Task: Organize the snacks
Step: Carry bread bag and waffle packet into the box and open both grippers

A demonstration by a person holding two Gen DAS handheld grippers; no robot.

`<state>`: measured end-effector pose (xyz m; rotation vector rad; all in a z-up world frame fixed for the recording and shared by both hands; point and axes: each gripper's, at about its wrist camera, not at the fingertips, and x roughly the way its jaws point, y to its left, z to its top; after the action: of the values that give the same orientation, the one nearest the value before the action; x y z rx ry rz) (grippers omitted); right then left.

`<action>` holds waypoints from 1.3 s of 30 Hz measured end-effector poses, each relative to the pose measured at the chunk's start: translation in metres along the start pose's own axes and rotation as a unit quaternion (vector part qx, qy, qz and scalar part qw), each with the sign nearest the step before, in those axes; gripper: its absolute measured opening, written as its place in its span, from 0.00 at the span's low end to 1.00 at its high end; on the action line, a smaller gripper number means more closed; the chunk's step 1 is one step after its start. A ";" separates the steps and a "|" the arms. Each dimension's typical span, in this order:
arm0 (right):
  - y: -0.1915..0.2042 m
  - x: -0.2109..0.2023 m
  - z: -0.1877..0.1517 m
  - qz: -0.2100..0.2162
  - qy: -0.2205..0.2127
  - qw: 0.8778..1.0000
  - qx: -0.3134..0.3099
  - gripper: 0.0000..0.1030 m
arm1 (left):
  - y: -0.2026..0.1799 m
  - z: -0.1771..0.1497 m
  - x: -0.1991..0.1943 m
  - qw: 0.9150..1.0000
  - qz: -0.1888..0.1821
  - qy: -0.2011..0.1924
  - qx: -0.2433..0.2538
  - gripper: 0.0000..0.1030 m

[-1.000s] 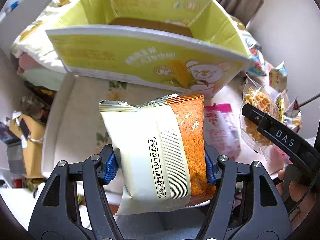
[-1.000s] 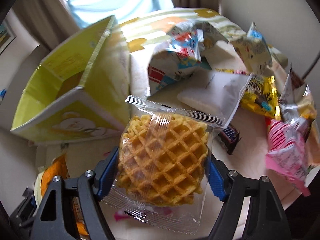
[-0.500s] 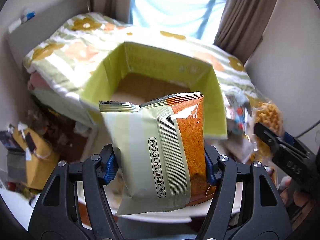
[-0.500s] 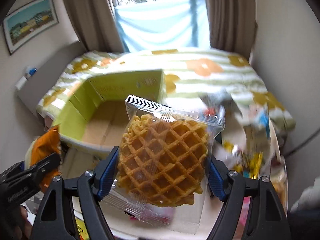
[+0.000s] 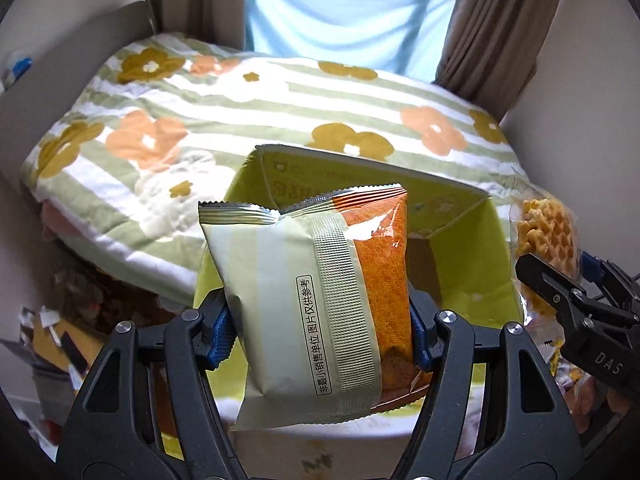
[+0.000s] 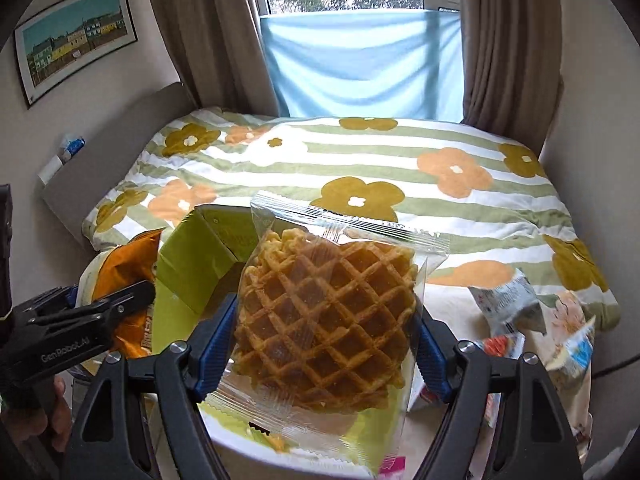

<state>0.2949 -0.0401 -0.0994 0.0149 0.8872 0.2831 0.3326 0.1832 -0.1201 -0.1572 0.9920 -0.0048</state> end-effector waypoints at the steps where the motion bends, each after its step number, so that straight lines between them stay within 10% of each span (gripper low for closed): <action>1: 0.001 0.011 0.005 0.000 0.009 1.000 0.003 0.73 | 0.002 0.006 0.013 1.000 -0.001 0.011 0.005 0.62; 16: -0.011 0.101 0.013 -0.020 0.099 0.992 0.076 0.73 | -0.012 0.025 0.139 0.988 -0.006 0.113 0.105 0.65; 21: -0.011 0.104 0.017 -0.024 0.106 0.991 0.083 0.73 | -0.014 0.029 0.124 0.988 0.001 0.078 0.132 0.99; 34: -0.002 0.124 0.012 -0.014 0.133 0.990 0.056 0.74 | 0.004 0.031 0.080 0.991 -0.005 0.045 0.127 0.99; 39: -0.001 0.121 0.011 0.000 0.111 0.992 0.068 1.00 | 0.013 0.028 0.076 0.992 0.004 0.048 0.118 0.99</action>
<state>0.3754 -0.0098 -0.1850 0.1122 1.1263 0.2272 0.3964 0.1936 -0.1702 0.0650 1.0798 -0.1235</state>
